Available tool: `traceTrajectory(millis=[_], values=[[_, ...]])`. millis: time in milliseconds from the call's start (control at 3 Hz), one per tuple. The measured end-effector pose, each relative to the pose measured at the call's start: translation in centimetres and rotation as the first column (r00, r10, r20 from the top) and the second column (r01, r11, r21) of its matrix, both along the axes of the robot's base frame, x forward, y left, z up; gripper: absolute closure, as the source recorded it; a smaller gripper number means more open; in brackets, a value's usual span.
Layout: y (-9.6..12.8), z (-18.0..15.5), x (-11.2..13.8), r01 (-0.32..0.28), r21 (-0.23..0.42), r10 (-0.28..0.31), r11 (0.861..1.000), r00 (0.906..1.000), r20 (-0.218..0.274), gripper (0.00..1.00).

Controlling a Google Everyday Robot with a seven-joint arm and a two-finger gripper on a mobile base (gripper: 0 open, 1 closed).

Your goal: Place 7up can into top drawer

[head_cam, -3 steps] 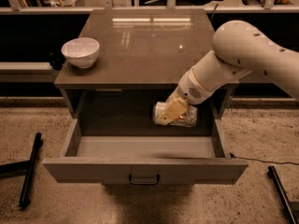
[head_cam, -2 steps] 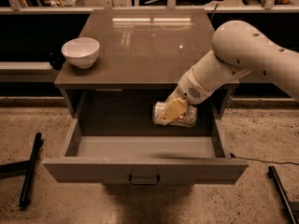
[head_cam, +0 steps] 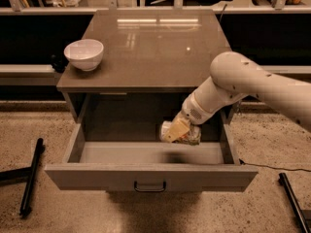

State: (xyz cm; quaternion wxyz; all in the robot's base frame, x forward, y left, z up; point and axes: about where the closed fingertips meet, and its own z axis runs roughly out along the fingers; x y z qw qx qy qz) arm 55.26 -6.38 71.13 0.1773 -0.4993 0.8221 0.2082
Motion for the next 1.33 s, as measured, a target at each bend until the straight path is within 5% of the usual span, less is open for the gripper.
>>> traceTrajectory(millis=[333,667,1333], values=[[0.0,-3.8,2.0,0.083,-0.029,-0.081,0.996,0.9952,0.054,0.97],[0.5,-5.2,3.8,0.133,-0.028,-0.129,0.991,0.9851,0.113,0.75],[1.9,-5.9,5.8,0.156,-0.009,-0.153,0.988,0.9769,0.149,0.28]])
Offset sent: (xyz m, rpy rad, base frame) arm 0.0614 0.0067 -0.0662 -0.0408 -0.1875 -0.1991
